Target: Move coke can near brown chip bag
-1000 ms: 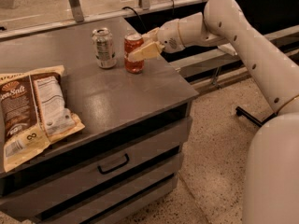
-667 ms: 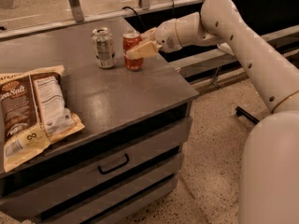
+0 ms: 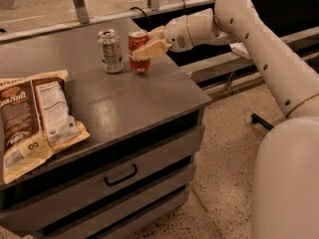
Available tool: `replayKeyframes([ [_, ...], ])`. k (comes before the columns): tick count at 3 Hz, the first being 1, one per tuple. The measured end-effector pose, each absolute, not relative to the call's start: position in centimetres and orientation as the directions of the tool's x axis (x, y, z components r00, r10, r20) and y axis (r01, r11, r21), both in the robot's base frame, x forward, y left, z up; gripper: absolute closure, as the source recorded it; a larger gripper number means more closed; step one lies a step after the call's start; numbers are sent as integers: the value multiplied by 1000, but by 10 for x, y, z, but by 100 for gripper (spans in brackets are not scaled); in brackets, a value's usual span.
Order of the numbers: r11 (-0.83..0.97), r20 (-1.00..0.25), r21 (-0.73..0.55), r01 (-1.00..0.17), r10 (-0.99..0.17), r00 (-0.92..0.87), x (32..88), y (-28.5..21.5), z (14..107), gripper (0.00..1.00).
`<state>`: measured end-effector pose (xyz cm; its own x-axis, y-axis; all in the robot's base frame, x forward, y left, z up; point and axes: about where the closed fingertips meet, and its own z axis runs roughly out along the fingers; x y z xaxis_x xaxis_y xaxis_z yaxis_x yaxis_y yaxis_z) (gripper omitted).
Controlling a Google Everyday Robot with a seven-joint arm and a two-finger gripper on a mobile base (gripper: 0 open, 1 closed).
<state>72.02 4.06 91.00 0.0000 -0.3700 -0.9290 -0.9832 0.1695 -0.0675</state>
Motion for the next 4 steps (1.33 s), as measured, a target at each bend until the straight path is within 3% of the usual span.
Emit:
replayKeyframes([
  [2,-16,-936,-59,-998,-347,61,640,64,954,100],
  [4,-107,-939,-64,-992,-329,96,628,84,939,100],
])
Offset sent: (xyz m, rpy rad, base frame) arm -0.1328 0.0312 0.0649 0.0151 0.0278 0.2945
